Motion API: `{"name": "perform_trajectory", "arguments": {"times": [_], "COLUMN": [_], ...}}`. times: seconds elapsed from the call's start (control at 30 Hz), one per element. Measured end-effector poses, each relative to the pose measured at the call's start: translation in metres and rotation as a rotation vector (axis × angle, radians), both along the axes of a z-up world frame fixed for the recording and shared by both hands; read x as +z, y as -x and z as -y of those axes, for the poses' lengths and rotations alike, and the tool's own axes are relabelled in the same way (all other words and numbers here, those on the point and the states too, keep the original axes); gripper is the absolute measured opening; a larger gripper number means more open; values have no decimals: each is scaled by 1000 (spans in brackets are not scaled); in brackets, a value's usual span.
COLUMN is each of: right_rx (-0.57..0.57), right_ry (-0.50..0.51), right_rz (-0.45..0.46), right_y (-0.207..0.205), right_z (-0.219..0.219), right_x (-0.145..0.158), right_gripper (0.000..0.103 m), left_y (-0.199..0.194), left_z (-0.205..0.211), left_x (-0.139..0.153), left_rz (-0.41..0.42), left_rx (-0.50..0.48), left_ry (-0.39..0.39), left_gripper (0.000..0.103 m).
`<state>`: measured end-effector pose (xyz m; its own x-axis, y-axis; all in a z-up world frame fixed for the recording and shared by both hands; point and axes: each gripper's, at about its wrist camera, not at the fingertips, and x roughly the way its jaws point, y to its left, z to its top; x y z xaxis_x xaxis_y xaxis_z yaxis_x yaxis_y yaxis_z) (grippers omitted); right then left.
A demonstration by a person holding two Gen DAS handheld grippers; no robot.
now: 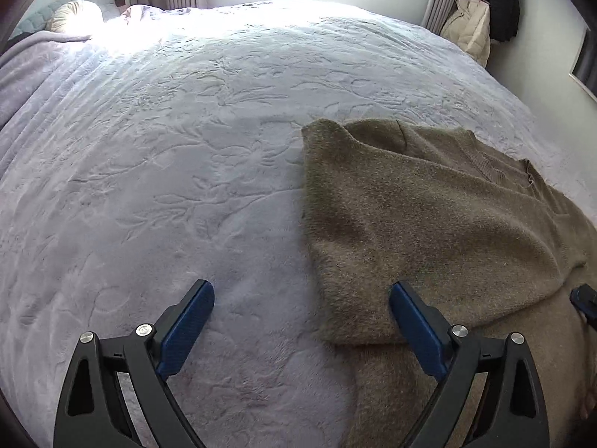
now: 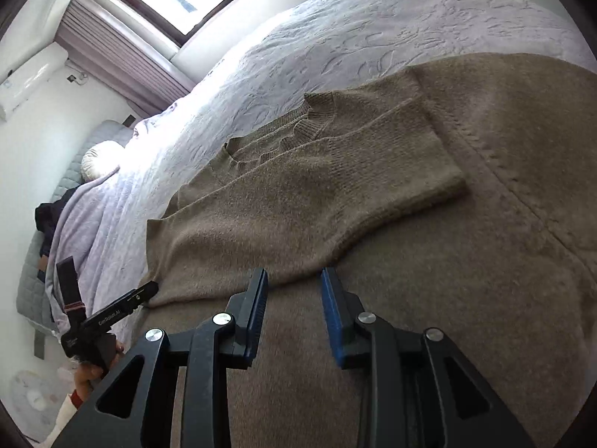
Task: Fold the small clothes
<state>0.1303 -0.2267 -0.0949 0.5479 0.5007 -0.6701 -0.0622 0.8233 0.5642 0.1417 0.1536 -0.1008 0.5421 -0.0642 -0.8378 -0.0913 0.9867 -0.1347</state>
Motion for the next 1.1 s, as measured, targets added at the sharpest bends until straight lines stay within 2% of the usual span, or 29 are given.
{"name": "perform_trajectory", "arguments": {"times": [0.07, 0.17, 0.23, 0.27, 0.3, 0.33, 0.4, 0.5, 0.57, 0.6, 0.67, 0.77, 0.9, 0.93, 0.97, 1.0, 1.07, 1.1], "right_rx": [20, 50, 79, 88, 98, 103, 95, 77, 71, 72, 76, 81, 83, 84, 85, 86, 86, 86], "right_ry": [-42, -97, -123, -123, -118, -115, -126, -163, -163, -158, -137, -132, -140, -135, -132, -128, -130, -133], "right_rz": [25, 32, 33, 37, 44, 47, 59, 57, 64, 69, 81, 90, 106, 110, 112, 114, 117, 119], "right_y": [17, 38, 50, 54, 57, 57, 58, 59, 62, 63, 67, 67, 69, 69, 69, 68, 67, 67], "right_z": [-4, -11, -20, -24, -29, -34, -36, -25, -22, -22, -23, -23, -21, -22, -22, -23, -23, -22], "right_x": [5, 0, -7, -9, -12, -15, -21, -29, -30, -31, -30, -31, -32, -32, -32, -32, -32, -32], "right_gripper": [42, 43, 43, 43, 43, 43, 43, 42, 40, 40, 40, 40, 40, 40, 40, 40, 40, 40], "left_y": [0, -11, -17, -20, -21, -18, -20, -17, -18, -17, -17, -17, -7, -5, -2, 1, 11, 17], "left_z": [-12, -19, -18, -14, -11, -4, 2, 1, -2, -5, -6, -11, -10, -7, -4, -1, 4, 7], "left_x": [1, -6, -9, -10, -10, -9, -8, -1, 7, 12, 16, 0, -1, 2, 5, 10, 20, 26], "left_rz": [-2, -57, -56, -56, -58, -66, -83, -58, -25, -7, 19, -25, 6, 10, 11, 18, 60, 76], "left_rx": [-29, -84, -95, -110, -124, -136, -162, -152, -134, -132, -128, -121, -82, -57, -41, -21, 1, -1], "left_ry": [109, 257, 262, 274, 287, 290, 292, 308, 324, 318, 257, 212, 170, 136, 103, 60, 11, -4], "left_gripper": [97, 96, 93, 87, 72, 64, 31, 13, 11, 11, 10, 10, 10, 15, 31, 57, 75, 75]}}
